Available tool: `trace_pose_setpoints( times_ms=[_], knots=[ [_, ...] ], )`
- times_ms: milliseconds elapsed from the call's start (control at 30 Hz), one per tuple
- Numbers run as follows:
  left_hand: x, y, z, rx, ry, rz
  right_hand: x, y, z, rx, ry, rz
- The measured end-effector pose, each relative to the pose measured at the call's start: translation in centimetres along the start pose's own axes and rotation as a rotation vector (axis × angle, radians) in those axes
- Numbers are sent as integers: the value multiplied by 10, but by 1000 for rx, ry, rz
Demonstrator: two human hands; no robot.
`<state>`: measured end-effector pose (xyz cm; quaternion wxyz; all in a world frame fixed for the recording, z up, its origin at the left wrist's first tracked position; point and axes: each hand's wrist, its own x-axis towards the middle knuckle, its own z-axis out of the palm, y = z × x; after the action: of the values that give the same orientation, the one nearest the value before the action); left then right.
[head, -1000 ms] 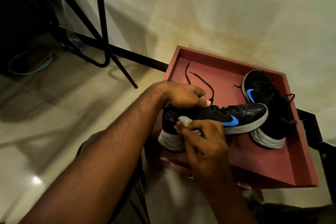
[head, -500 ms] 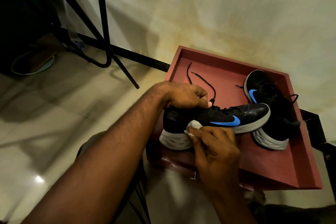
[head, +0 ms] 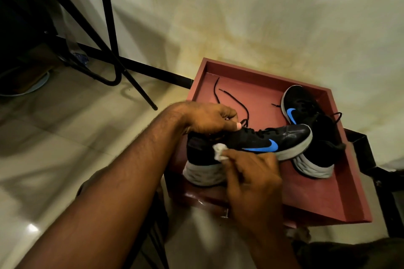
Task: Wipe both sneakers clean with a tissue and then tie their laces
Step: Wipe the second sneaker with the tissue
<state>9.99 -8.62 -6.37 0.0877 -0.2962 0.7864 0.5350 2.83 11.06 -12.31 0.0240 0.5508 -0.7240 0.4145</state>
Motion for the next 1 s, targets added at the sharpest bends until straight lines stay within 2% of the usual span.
trace_pose_setpoints(
  times_ms=[100, 200, 267, 367, 567, 767, 833, 900, 1000],
  knots=[
    [-4, 0, 1, 14, 45, -23, -1, 42, -35, 19, 84, 342],
    [-7, 7, 11, 285, 61, 12, 7, 69, -81, -54, 159, 484],
    [-10, 12, 16, 410, 95, 32, 13, 88, -103, -222, 116, 490],
    [-15, 12, 13, 365, 65, 93, 16, 110, -114, -324, -75, 478],
    [-16, 2, 8, 315, -64, 216, 50, 139, -129, -368, -11, 339],
    [-19, 9, 9, 274, -172, 193, 51, 147, -134, -314, -39, 236],
    [-19, 12, 17, 353, -105, 191, 41, 148, -134, -281, -17, 239],
    [-15, 15, 26, 458, 65, 189, 34, 148, -135, -257, 18, 274],
    [-7, 18, 40, 850, 303, 54, 27, 142, -130, -214, 53, 283]
  ],
)
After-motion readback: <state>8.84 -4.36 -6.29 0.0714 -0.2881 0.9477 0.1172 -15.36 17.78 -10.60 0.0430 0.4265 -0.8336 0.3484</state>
